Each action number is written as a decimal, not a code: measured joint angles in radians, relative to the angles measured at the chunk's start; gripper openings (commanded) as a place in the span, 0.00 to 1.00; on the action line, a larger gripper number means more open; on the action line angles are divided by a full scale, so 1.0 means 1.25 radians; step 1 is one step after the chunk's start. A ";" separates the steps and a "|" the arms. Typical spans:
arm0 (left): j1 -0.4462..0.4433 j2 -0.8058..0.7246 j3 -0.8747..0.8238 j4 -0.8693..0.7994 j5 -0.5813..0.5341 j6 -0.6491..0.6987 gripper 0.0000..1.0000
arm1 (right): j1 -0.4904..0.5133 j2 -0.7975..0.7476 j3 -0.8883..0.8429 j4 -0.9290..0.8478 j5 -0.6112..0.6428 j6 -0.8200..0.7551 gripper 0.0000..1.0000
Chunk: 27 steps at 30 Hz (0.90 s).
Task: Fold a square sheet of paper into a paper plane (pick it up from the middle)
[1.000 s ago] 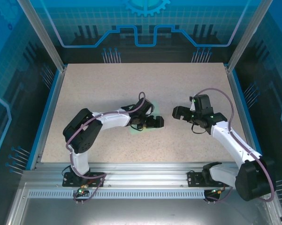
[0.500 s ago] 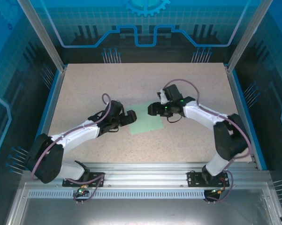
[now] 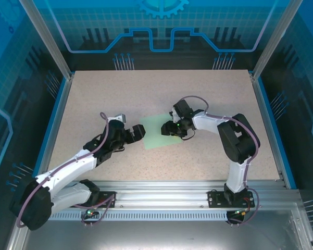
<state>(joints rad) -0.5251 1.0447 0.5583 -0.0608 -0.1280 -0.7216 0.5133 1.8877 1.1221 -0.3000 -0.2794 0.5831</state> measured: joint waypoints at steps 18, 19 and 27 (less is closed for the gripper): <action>0.004 -0.053 -0.056 0.060 -0.038 0.062 0.99 | 0.052 -0.103 0.108 -0.300 0.263 -0.070 0.88; 0.004 -0.048 -0.056 0.059 -0.038 0.062 0.99 | 0.063 -0.091 0.141 -0.315 0.284 -0.067 0.91; 0.019 0.014 -0.047 0.057 -0.017 0.074 0.99 | 0.104 0.035 0.280 -0.424 0.368 -0.063 0.95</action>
<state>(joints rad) -0.5011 1.0626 0.4999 0.0109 -0.1490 -0.6285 0.6437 1.9312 1.4719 -0.8303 0.1802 0.5049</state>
